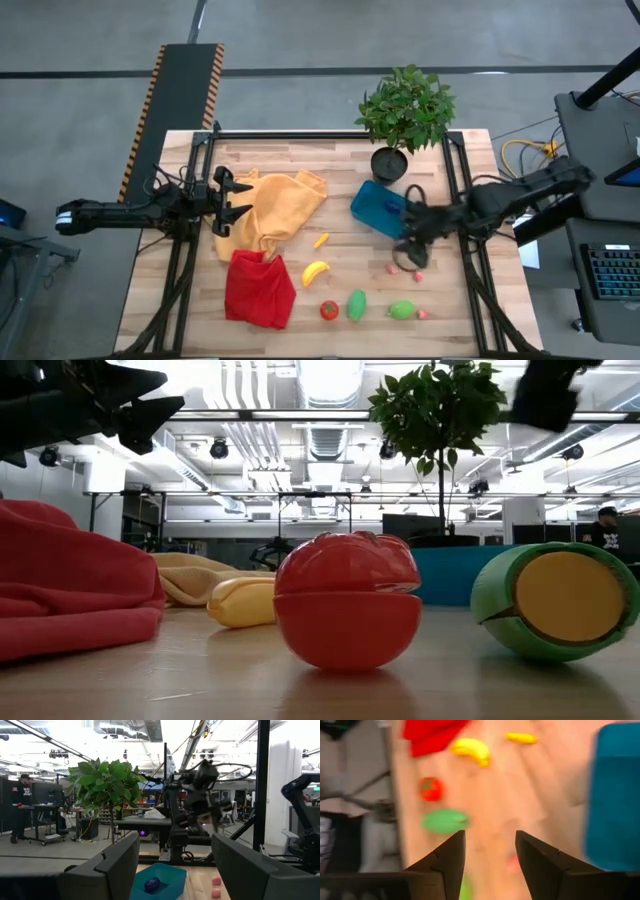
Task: Pick and placing Produce into tupperware
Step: Put the top right peach into the blue bin
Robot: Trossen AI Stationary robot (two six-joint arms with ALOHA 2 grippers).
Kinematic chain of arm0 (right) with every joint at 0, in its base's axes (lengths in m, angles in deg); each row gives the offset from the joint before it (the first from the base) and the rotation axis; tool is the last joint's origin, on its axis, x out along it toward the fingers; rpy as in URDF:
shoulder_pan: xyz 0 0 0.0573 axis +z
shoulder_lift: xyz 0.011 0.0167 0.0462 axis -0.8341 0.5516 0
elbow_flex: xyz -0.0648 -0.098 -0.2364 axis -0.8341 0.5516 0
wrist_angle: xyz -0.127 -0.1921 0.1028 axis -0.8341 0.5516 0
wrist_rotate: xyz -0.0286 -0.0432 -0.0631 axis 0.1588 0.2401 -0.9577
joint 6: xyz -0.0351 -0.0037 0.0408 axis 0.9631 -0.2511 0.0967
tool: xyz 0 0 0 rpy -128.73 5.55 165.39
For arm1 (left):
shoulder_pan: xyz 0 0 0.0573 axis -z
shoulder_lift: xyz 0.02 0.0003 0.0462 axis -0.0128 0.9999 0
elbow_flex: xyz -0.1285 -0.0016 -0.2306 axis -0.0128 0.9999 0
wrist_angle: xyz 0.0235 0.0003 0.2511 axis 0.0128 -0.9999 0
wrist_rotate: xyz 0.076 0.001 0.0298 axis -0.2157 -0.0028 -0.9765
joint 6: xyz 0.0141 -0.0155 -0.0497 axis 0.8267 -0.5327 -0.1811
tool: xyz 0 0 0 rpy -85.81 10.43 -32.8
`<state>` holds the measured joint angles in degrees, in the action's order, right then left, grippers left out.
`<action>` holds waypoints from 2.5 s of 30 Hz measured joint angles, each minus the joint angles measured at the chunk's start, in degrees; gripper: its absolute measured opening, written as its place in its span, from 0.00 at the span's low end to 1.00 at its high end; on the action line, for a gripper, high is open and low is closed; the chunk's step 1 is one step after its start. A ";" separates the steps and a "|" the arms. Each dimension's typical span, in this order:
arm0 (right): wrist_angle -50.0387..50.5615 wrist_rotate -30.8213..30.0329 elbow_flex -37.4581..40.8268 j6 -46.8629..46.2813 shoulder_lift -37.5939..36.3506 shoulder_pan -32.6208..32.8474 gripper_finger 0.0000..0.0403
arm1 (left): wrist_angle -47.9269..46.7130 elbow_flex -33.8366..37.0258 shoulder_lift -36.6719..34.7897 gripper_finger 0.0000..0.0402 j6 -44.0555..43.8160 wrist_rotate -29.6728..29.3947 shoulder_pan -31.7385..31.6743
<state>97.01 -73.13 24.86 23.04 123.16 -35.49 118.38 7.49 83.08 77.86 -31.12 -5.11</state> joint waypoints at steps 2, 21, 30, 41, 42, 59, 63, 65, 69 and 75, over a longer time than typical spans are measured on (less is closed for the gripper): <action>-0.02 -0.14 -0.09 -4.75 -1.39 4.29 0.40 | 0.02 0.00 0.00 0.58 0.00 0.00 0.00; 12.88 -12.10 0.16 -39.55 12.72 26.94 0.39 | 0.71 -0.04 0.00 0.58 0.00 -0.07 -0.02; 15.49 -6.28 0.20 -47.17 20.94 26.32 0.59 | 0.70 -0.31 0.00 0.58 0.01 -0.07 -0.03; 15.77 -6.89 0.22 -54.90 28.59 25.82 0.63 | 0.57 -0.31 0.00 0.58 0.02 -0.04 -0.02; 15.77 -6.91 0.22 -55.07 29.17 25.82 0.62 | 0.58 -0.31 0.00 0.58 0.02 -0.04 -0.02; 14.68 -7.85 0.54 -55.47 37.26 25.66 0.59 | 0.54 -0.31 0.00 0.58 0.02 0.00 -0.02; 13.61 -7.88 0.72 -55.47 38.84 25.66 0.58 | 0.52 -0.31 0.00 0.58 0.02 0.00 -0.02; 13.60 -7.91 0.72 -55.47 39.05 25.66 0.58 | 0.53 -0.31 0.00 0.58 0.02 -0.02 -0.02; 13.34 -7.98 0.72 -55.44 39.12 25.68 0.55 | 0.55 -0.31 0.02 0.58 0.02 -0.04 -0.02; 12.93 -7.98 0.73 -55.13 39.10 25.66 0.44 | 0.52 -0.28 0.00 0.58 0.02 -0.02 -0.02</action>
<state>109.94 -81.11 25.60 -32.09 162.26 -9.83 118.91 7.21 83.08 77.88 -31.15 -5.13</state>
